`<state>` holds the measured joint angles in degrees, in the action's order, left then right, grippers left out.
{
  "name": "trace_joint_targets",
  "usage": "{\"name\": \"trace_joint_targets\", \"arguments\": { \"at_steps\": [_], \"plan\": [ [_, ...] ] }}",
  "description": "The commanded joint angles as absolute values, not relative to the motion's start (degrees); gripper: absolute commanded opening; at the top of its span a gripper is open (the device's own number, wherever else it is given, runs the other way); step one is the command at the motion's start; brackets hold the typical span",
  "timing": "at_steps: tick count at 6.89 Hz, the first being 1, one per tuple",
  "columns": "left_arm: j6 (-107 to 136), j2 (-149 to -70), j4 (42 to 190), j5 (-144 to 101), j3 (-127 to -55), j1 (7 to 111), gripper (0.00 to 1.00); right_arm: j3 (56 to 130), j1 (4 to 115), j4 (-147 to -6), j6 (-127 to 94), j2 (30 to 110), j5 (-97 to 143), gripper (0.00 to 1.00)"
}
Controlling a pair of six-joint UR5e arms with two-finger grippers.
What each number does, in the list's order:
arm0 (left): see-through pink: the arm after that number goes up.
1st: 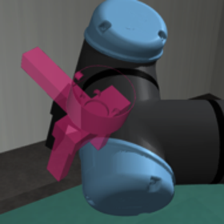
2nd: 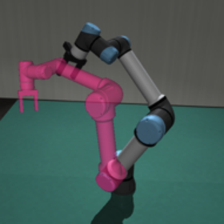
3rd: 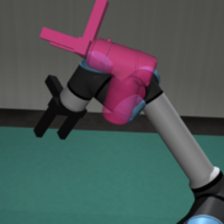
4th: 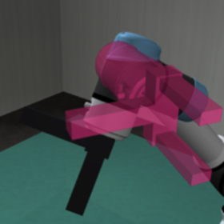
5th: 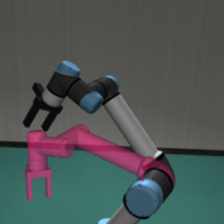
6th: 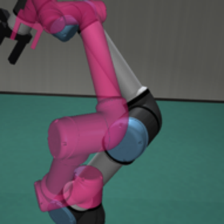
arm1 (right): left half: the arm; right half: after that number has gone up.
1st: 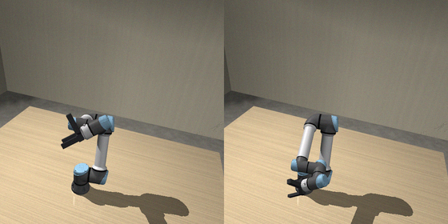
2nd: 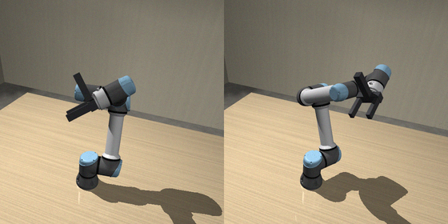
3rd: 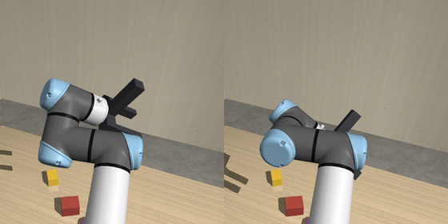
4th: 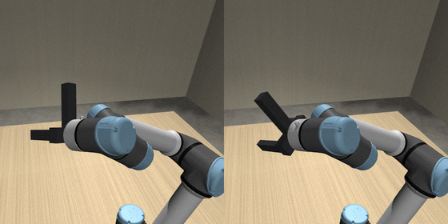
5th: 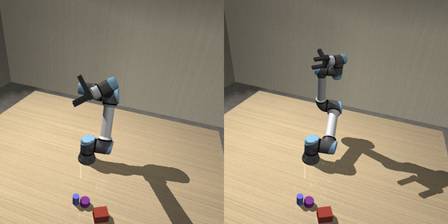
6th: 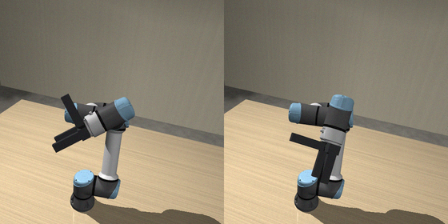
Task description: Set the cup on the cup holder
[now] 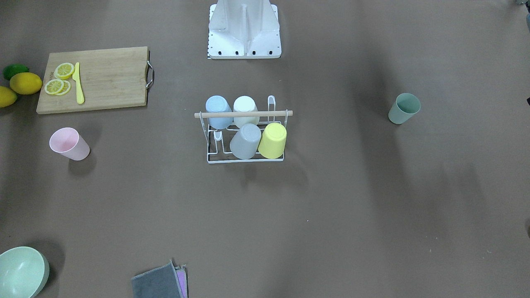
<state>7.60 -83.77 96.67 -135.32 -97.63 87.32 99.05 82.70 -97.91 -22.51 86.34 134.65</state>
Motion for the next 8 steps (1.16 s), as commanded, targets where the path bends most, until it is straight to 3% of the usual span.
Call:
{"name": "trace_joint_targets", "arguments": {
  "at_steps": [1,5,8],
  "plan": [
    [7.8,-84.5,96.7,-135.1,-97.6,92.6,0.98,96.1,75.4,-105.2,-23.6,76.6,134.3,0.97],
    [11.6,-85.2,97.0,-135.3,-101.5,97.2,0.98,78.4,68.0,-106.6,-23.1,62.9,134.9,0.99],
    [18.6,-94.6,96.4,-135.2,-104.6,93.1,0.98,68.3,63.8,-106.6,-20.3,56.5,134.2,1.00]
  ]
}}
